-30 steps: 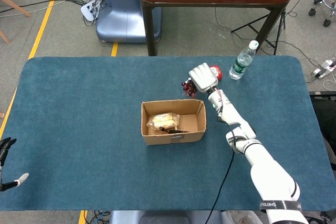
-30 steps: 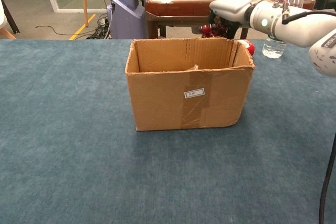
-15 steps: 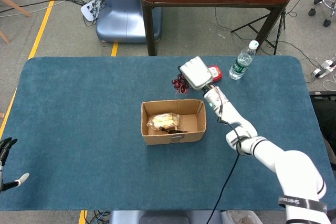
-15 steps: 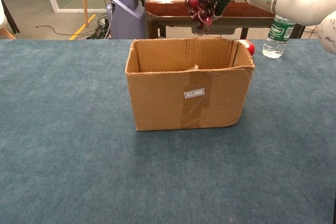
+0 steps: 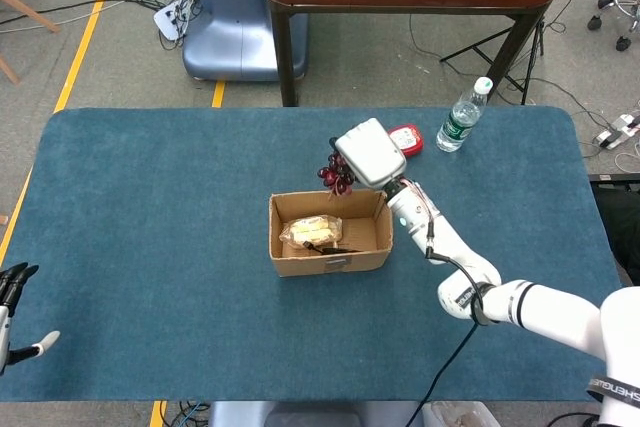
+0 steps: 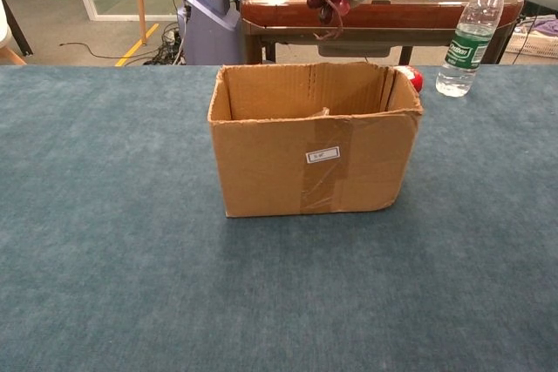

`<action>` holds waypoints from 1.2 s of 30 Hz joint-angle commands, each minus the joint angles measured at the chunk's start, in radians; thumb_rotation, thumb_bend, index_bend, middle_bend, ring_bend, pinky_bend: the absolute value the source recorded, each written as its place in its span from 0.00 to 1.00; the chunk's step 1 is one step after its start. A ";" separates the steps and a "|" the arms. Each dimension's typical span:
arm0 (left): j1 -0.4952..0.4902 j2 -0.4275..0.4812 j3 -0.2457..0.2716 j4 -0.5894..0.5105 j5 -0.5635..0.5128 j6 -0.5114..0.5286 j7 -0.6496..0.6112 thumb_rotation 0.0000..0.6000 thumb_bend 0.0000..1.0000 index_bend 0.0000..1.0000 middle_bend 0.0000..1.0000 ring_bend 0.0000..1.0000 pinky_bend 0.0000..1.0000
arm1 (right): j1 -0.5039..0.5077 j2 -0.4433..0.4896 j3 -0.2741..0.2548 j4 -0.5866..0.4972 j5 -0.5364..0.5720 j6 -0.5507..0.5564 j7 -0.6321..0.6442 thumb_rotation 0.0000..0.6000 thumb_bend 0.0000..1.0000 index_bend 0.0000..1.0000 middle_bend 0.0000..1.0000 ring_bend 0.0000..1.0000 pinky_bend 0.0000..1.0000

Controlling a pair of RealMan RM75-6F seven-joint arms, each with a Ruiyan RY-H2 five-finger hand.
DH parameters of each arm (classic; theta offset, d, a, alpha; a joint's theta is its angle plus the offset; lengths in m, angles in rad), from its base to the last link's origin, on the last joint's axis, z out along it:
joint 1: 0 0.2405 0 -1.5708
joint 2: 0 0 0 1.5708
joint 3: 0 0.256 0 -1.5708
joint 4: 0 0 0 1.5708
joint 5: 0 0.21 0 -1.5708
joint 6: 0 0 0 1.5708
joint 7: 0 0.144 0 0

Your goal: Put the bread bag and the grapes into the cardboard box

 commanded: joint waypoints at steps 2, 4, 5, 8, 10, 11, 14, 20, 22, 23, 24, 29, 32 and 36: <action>-0.001 0.000 0.002 -0.002 0.006 0.000 0.002 1.00 0.00 0.15 0.12 0.11 0.30 | -0.039 0.086 0.017 -0.196 0.172 0.023 -0.105 1.00 0.36 0.75 1.00 1.00 0.95; -0.001 0.000 0.003 -0.002 0.008 -0.001 0.004 1.00 0.00 0.15 0.12 0.11 0.30 | -0.045 0.103 0.019 -0.259 0.243 0.029 -0.121 1.00 0.35 0.75 1.00 1.00 0.95; -0.002 -0.001 0.003 -0.003 0.009 -0.001 0.004 1.00 0.00 0.15 0.12 0.11 0.30 | -0.047 0.108 0.020 -0.282 0.273 0.031 -0.125 1.00 0.35 0.75 1.00 1.00 0.95; -0.002 -0.001 0.005 -0.003 0.011 -0.003 0.004 1.00 0.00 0.15 0.12 0.11 0.30 | -0.046 0.122 0.021 -0.342 0.366 0.029 -0.124 1.00 0.35 0.75 1.00 1.00 0.95; -0.004 0.000 0.005 -0.004 0.010 -0.005 0.002 1.00 0.00 0.15 0.12 0.11 0.30 | -0.042 0.129 0.020 -0.369 0.415 0.026 -0.120 1.00 0.35 0.75 1.00 1.00 0.95; -0.004 0.001 0.005 -0.004 0.010 -0.007 0.001 1.00 0.00 0.15 0.12 0.11 0.30 | -0.040 0.130 0.018 -0.377 0.428 0.027 -0.118 1.00 0.35 0.75 1.00 1.00 0.95; -0.005 0.002 0.006 -0.003 0.010 -0.009 0.000 1.00 0.00 0.15 0.12 0.11 0.30 | -0.034 0.133 0.008 -0.399 0.455 0.024 -0.112 1.00 0.35 0.75 1.00 1.00 0.95; -0.005 0.006 0.006 -0.005 0.010 -0.009 -0.009 1.00 0.00 0.15 0.12 0.11 0.30 | -0.018 0.144 -0.008 -0.430 0.498 -0.003 -0.086 1.00 0.35 0.75 1.00 1.00 0.95; -0.004 0.007 0.007 -0.005 0.013 -0.007 -0.012 1.00 0.00 0.15 0.12 0.11 0.30 | -0.012 0.146 -0.015 -0.437 0.500 -0.008 -0.080 1.00 0.35 0.75 1.00 1.00 0.95; -0.004 0.008 0.007 -0.005 0.014 -0.006 -0.013 1.00 0.00 0.15 0.12 0.11 0.30 | -0.010 0.147 -0.018 -0.439 0.501 -0.011 -0.077 1.00 0.35 0.75 1.00 1.00 0.95; -0.004 0.008 0.007 -0.005 0.015 -0.006 -0.014 1.00 0.00 0.15 0.12 0.11 0.30 | -0.007 0.146 -0.021 -0.440 0.502 -0.015 -0.072 1.00 0.33 0.74 1.00 1.00 0.95; -0.002 0.009 0.008 -0.006 0.017 -0.003 -0.018 1.00 0.00 0.15 0.12 0.11 0.30 | 0.010 0.145 -0.044 -0.433 0.506 -0.034 -0.065 1.00 0.12 0.52 1.00 1.00 0.95; -0.002 0.010 0.008 -0.006 0.016 -0.002 -0.019 1.00 0.00 0.15 0.12 0.11 0.30 | 0.021 0.145 -0.056 -0.426 0.513 -0.048 -0.060 1.00 0.00 0.33 1.00 1.00 0.95; -0.001 0.010 0.008 -0.007 0.018 0.001 -0.018 1.00 0.00 0.15 0.12 0.11 0.30 | 0.029 0.146 -0.063 -0.421 0.516 -0.059 -0.041 1.00 0.00 0.13 1.00 1.00 0.95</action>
